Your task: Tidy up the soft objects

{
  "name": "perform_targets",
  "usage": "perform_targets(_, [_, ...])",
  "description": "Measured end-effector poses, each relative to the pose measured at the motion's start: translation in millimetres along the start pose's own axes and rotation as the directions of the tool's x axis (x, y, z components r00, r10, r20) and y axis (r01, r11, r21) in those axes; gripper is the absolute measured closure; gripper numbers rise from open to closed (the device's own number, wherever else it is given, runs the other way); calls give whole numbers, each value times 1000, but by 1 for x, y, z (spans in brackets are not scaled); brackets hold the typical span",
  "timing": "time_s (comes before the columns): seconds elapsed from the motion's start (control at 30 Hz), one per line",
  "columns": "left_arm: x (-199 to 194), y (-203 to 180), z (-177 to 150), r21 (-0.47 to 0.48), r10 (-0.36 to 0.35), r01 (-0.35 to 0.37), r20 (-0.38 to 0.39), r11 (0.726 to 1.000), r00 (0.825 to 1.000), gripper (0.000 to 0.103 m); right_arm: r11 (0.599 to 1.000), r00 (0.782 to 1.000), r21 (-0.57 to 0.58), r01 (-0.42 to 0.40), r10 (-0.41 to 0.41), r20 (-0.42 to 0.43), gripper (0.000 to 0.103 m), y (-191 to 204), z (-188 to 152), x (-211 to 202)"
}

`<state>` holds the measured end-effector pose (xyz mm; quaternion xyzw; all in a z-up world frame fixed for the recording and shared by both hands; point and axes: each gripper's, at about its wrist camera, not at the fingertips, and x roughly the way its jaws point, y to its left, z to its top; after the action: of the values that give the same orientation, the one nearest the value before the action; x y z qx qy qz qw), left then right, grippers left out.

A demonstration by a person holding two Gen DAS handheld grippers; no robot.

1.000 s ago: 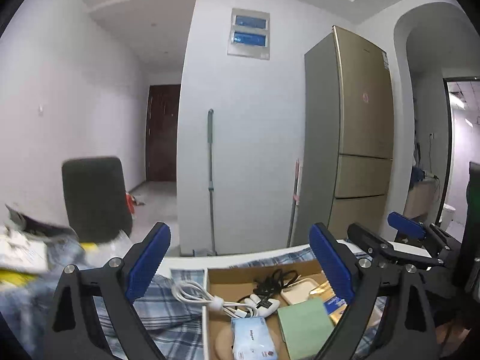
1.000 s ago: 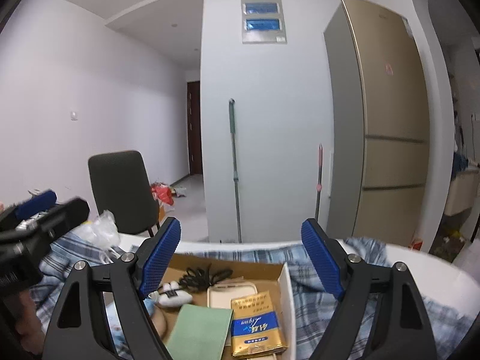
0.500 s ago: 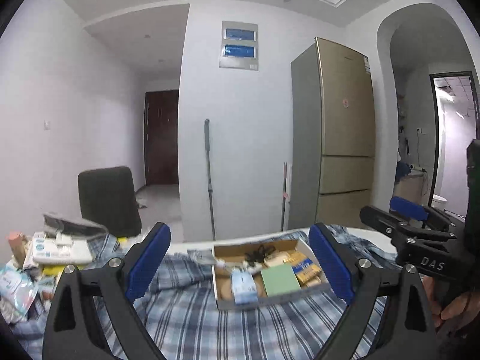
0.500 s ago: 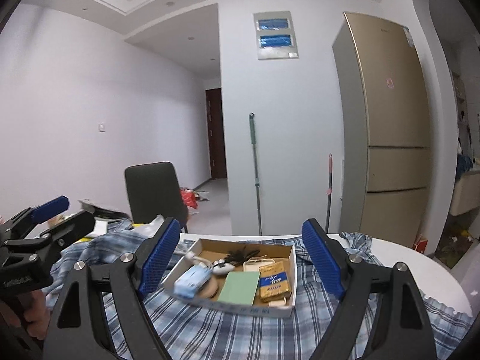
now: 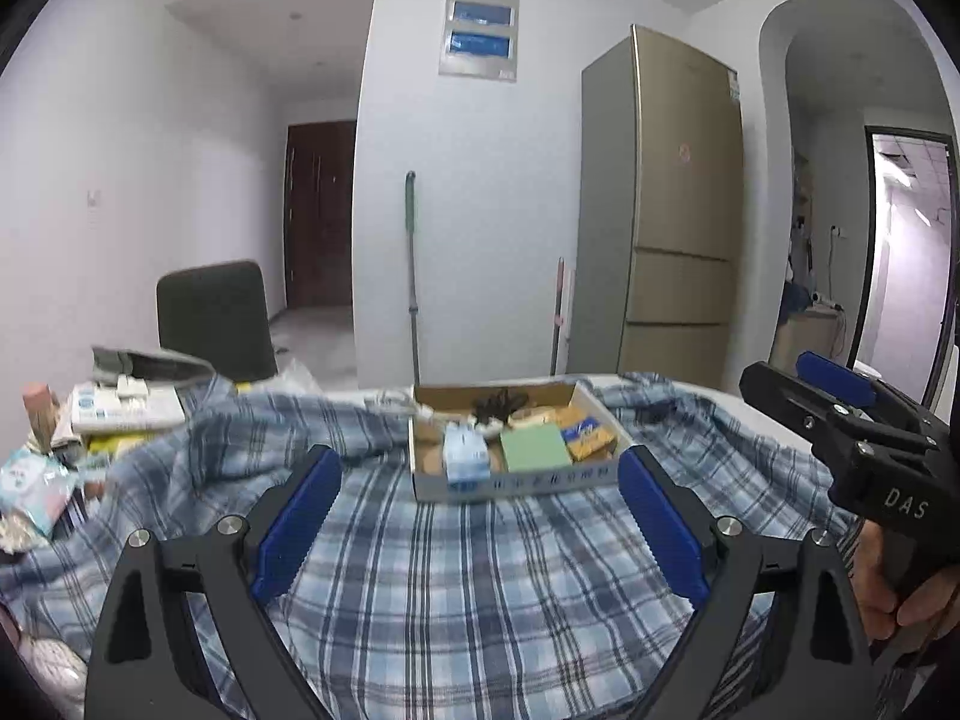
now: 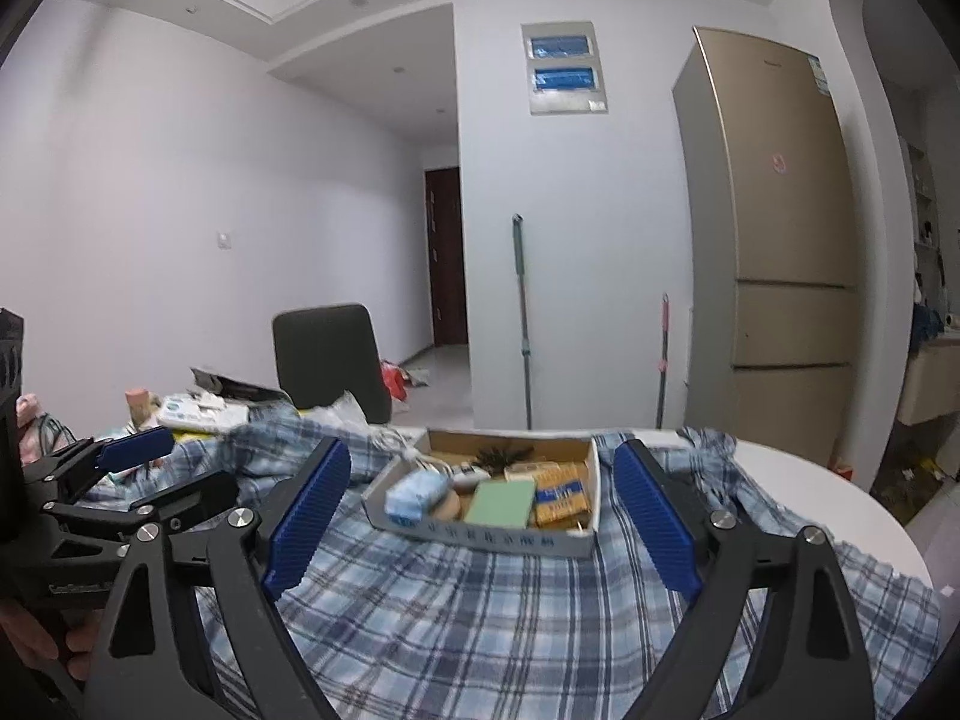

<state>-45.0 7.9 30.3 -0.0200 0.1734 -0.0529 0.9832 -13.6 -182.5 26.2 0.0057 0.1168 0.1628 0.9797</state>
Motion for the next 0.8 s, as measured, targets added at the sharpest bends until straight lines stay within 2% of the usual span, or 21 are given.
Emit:
perform_targets(0.13, [16, 2, -15, -11, 1, -1, -37, 1000, 999, 8, 999, 997, 42, 24, -21, -72, 14, -12, -21, 13])
perform_targets(0.4, [38, 3, -33, 12, 20, -19, -87, 1000, 996, 8, 995, 985, 65, 71, -59, -161, 14, -26, -50, 33])
perform_targets(0.5, [39, 1, -36, 22, 31, -29, -80, 999, 996, 8, 995, 987, 61, 73, -63, -147, 13, -25, -51, 30])
perform_targets(0.7, [34, -6, -38, 61, 41, -38, -49, 997, 998, 7, 998, 990, -20, 56, -58, -127, 6, -9, -53, 26])
perform_targets(0.77, [31, -4, -37, 53, 42, -40, -37, 998, 998, 0, 998, 993, -35, 55, -58, -102, 2, -6, -52, 21])
perform_targets(0.8, [29, -2, -37, 47, 46, -44, -29, 998, 999, 0, 998, 995, -39, 54, -58, -87, 1, -5, -52, 18])
